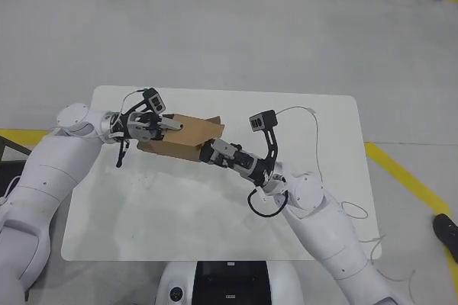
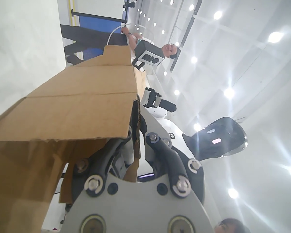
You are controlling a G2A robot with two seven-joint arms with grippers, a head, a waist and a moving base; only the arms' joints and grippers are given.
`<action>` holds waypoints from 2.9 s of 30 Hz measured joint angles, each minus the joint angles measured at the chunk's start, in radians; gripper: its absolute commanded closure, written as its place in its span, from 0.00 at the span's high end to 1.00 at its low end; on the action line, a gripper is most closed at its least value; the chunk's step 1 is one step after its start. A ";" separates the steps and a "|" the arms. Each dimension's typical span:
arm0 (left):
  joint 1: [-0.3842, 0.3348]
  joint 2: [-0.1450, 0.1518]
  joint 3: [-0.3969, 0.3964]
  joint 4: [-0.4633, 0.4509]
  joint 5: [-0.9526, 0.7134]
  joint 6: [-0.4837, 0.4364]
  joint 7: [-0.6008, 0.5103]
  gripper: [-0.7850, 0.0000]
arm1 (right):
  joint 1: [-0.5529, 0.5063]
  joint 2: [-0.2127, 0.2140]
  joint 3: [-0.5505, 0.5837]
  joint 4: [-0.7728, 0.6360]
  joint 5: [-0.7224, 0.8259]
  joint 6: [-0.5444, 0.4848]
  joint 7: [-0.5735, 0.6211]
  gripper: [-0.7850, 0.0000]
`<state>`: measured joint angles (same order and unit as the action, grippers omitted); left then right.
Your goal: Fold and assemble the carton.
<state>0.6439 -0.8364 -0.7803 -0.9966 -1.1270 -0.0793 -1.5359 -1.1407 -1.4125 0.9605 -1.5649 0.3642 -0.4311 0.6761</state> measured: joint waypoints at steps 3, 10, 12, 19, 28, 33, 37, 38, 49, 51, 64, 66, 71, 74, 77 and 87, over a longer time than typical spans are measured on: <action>0.006 0.002 -0.002 -0.014 -0.005 0.011 0.000 0.00 | 0.008 -0.003 -0.010 0.006 0.016 -0.001 0.009 1.00; 0.017 0.010 -0.006 -0.038 -0.012 0.033 0.000 0.00 | 0.011 -0.004 -0.018 0.011 0.036 -0.007 0.027 1.00; 0.019 0.013 -0.007 -0.040 -0.009 0.033 0.000 0.00 | 0.008 -0.003 -0.016 0.010 0.043 -0.009 0.034 1.00; 0.024 0.024 -0.010 -0.045 -0.003 0.031 0.000 0.00 | -0.016 0.007 0.030 0.010 0.040 -0.021 0.029 1.00; 0.039 0.050 0.002 -0.085 0.011 0.039 0.000 0.00 | -0.039 0.019 0.099 0.027 0.002 -0.042 -0.023 1.00; 0.047 0.069 0.014 -0.117 0.013 0.043 0.000 0.00 | -0.031 0.021 0.118 0.054 -0.019 -0.058 -0.056 1.00; 0.052 0.083 0.028 -0.148 -0.001 0.050 0.000 0.00 | -0.016 0.020 0.120 0.086 -0.022 -0.070 -0.065 1.00; 0.053 0.088 0.032 -0.156 -0.004 0.049 0.000 0.00 | -0.011 0.019 0.118 0.098 -0.021 -0.073 -0.066 1.00; 0.045 0.113 0.065 -0.171 -0.068 0.045 0.000 0.00 | 0.019 0.014 0.075 0.138 0.066 -0.102 0.057 1.00; 0.039 0.112 0.069 -0.159 -0.078 0.040 0.000 0.00 | 0.014 0.015 0.077 0.132 0.079 -0.104 0.075 1.00; 0.003 0.093 0.105 -0.114 -0.094 0.019 0.000 0.00 | 0.008 0.020 0.055 0.090 0.082 -0.082 0.151 1.00; -0.001 0.091 0.108 -0.113 -0.097 0.018 0.000 0.00 | 0.007 0.021 0.066 0.093 0.090 -0.086 0.139 1.00; -0.005 0.089 0.112 -0.105 -0.106 0.015 0.000 0.00 | 0.006 0.029 0.085 0.081 0.099 -0.074 0.175 1.00; -0.008 0.086 0.116 -0.100 -0.109 0.017 0.000 0.00 | 0.009 0.029 0.075 0.072 0.096 -0.063 0.192 1.00; -0.012 0.083 0.120 -0.098 -0.109 0.017 0.000 0.00 | 0.014 0.027 0.060 0.073 0.092 -0.062 0.190 1.00; -0.023 0.074 0.130 -0.079 -0.101 0.014 0.000 0.00 | 0.019 0.024 0.030 0.073 0.100 -0.062 0.198 1.00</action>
<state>0.6211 -0.7626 -0.6504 -1.0752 -1.2275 -0.0656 -1.5359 -1.1213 -1.3886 0.9901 -1.4915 0.4639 -0.4930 0.8746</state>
